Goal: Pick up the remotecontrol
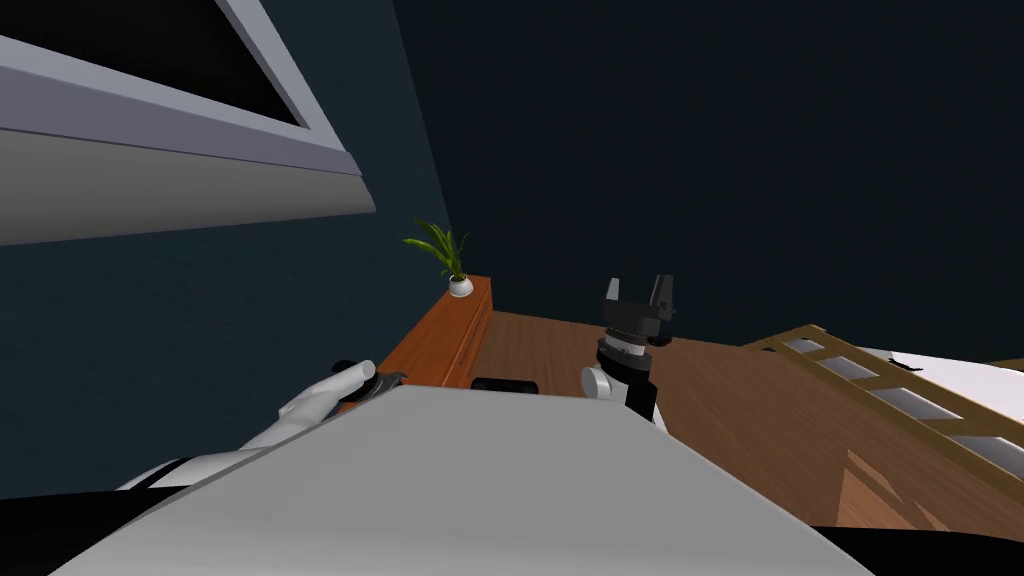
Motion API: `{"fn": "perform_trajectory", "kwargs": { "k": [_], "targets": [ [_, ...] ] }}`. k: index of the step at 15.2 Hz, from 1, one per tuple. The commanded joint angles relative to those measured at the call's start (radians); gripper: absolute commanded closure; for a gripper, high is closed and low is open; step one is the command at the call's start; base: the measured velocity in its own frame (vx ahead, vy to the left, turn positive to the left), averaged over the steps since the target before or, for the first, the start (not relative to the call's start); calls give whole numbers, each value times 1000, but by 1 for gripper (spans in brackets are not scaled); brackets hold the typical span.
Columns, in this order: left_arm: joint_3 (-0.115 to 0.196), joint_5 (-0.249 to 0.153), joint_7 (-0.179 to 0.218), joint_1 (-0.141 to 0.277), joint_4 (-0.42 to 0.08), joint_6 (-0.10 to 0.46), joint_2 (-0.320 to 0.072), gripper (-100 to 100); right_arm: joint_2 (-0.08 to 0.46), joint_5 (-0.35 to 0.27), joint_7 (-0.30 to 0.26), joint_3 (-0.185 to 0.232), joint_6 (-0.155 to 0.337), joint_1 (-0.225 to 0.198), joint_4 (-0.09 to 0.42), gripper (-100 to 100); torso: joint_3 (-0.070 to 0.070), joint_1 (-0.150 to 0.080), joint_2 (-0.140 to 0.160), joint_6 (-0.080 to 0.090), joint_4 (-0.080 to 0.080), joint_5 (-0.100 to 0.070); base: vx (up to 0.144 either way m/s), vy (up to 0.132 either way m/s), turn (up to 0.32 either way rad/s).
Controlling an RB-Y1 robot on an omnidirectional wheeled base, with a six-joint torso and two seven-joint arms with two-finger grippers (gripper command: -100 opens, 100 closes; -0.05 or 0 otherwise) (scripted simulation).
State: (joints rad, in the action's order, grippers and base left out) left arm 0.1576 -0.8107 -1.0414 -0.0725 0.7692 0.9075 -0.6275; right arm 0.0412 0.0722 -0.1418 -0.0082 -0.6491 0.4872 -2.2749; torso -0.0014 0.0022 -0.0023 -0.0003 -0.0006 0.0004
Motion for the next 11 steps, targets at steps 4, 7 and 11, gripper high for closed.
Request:
{"fn": "perform_trajectory", "kwargs": {
  "k": [4, 7, 11],
  "targets": [
    [8, -54, -68, 30, -102, 76, -26, -100, 0, 0, 0, 0, 0, 0, 0, 0, 0, 0, 0, 0, 0, 0, 5, 45, -192],
    [11, -77, -94, 40, -142, 111, -37, -100, 0, 0, 0, 0, 0, 0, 0, 0, 0, 0, 0, 0, 0, 0, 0, 42, -170],
    [-6, -34, -49, 44, -140, 50, 21, -100, 0, 0, 0, 0, 0, 0, 0, 0, 0, 1, 1, 0, 0, 0, -10, 55, -40]
  ]
}}
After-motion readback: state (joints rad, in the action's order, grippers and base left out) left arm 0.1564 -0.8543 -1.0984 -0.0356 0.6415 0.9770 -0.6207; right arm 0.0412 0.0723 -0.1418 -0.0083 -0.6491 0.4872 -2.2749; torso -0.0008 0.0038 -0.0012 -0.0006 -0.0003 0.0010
